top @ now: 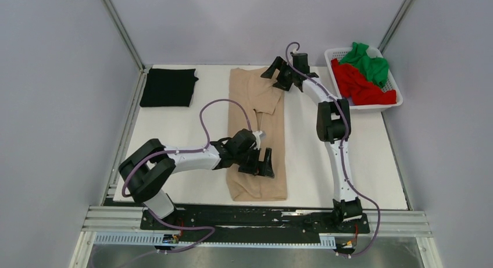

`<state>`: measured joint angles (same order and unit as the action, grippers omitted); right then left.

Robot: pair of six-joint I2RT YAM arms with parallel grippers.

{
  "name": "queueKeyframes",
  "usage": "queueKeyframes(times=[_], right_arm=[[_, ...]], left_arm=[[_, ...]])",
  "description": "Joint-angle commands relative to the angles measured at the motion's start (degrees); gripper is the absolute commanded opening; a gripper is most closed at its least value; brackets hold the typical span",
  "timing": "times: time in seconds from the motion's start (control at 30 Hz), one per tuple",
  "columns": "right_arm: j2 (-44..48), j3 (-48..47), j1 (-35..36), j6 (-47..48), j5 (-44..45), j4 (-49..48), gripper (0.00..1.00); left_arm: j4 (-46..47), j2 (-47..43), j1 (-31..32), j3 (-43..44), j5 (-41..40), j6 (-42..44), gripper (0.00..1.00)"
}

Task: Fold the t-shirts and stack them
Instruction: Rotate the tshirt 90 degrees, then grab the bottom of the folded rectangular tshirt with both arms

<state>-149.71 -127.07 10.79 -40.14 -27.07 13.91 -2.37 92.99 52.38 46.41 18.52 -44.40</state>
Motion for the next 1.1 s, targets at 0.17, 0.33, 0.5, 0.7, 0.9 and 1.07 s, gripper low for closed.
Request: queueKeyframes(times=[0.17,0.33,0.5,0.7,0.9,1.07], right_arm=[[5.4,-2.1,-0.5,12.6,8.6,4.8,1.0],[16.8,6.2,-0.5,16.3,10.1,6.7,1.0],[32.5,26.5,0.4,14.1,12.3,6.7,1.0],[52.6,56.1,5.1,4.4,17.5,6.9,1.0],[67.5,77.0,16.2,-1.0,23.7,6.0,1.0],[74.4,85.4,22.1,-5.7,23.8,9.3,0.99]], left_arm=[[-16.9,-8.0,5.8,-1.4,-6.7,3.2,1.0],[-22.9,-19.0,6.8,-2.8,-12.2,3.6,1.0],[-30.0,-29.7,7.0,-6.0,-15.5,1.6,1.0],[-33.2,-32.6,7.3,-10.1,-15.8,-0.2,0.85],[-32.6,-26.7,8.0,-9.1,-18.3,-0.5,0.63],[-30.5,-23.0,9.0,-7.7,-21.3,-0.8,0.61]])
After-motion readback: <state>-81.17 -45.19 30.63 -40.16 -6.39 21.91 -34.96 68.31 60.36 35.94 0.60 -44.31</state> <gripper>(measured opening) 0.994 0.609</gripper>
